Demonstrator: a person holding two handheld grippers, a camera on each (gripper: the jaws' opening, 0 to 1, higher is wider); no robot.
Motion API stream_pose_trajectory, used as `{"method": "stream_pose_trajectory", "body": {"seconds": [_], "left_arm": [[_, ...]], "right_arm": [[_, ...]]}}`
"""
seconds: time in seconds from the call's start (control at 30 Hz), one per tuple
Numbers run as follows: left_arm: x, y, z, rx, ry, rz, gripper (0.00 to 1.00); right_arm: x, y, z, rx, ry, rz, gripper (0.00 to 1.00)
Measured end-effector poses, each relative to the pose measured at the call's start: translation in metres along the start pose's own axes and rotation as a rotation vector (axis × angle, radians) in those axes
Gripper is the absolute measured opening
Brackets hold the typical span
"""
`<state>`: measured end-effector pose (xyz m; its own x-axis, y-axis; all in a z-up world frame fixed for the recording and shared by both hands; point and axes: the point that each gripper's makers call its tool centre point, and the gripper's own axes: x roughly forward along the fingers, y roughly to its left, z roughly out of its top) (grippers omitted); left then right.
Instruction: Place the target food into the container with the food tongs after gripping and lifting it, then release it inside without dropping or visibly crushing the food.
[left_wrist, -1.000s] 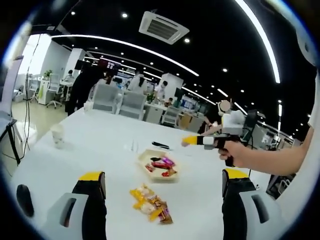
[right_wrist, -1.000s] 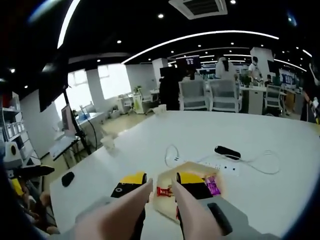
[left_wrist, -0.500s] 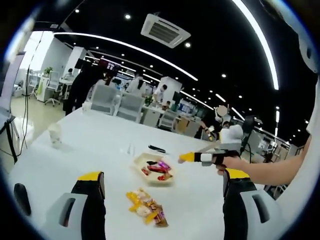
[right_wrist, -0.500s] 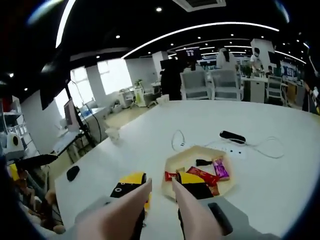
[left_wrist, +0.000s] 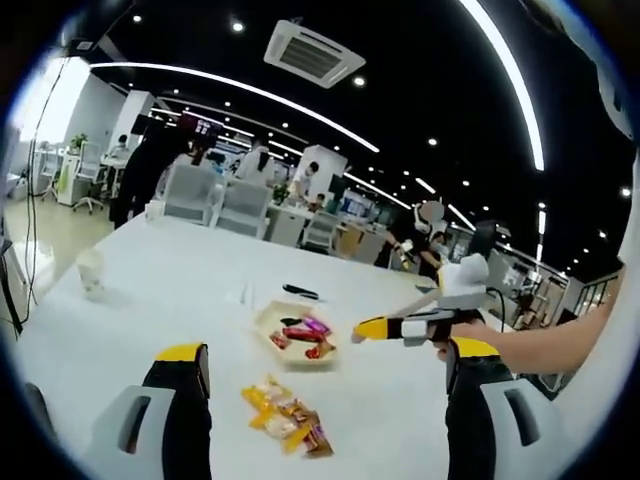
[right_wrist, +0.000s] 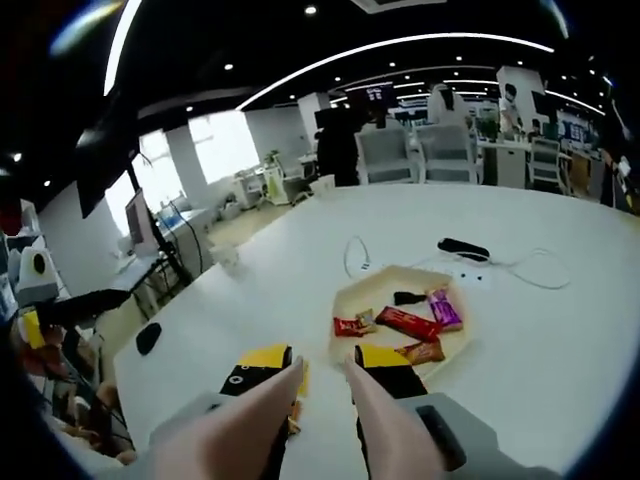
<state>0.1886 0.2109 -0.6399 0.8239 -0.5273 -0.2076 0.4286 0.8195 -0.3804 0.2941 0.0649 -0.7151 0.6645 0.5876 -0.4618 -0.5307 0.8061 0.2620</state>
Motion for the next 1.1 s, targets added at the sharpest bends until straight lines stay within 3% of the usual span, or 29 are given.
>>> {"method": "stream_pose_trajectory", "body": {"seconds": [0.07,0.23,0.33,0.53,0.67,1.03,1.1], "left_arm": [[-0.005,-0.001,0.006,0.025,-0.048,-0.004,0.99],[-0.005,0.008,-0.007,-0.006,0.007,0.013,0.99],[-0.009,0.007,0.0,0.006,-0.033,0.01,0.99],[-0.001,0.014,-0.006,-0.015,0.003,0.019,0.99],[-0.001,0.008,0.001,0.01,-0.027,0.009,0.99],[0.011,-0.002,-0.009,0.012,0.005,-0.024,0.99],[0.011,-0.002,-0.017,0.01,0.044,-0.035,0.99]], "right_arm": [[0.003,0.003,-0.004,-0.012,0.01,0.002,0.24],[0.008,0.009,-0.013,0.014,0.026,0.012,0.24],[0.009,0.016,-0.016,-0.007,0.037,0.027,0.24],[0.014,0.017,-0.02,0.014,0.048,0.027,0.24],[0.014,0.02,-0.021,0.014,0.038,0.017,0.25],[0.021,0.035,-0.03,-0.017,0.054,0.04,0.25],[0.019,0.037,-0.03,-0.005,0.05,0.032,0.26]]}}
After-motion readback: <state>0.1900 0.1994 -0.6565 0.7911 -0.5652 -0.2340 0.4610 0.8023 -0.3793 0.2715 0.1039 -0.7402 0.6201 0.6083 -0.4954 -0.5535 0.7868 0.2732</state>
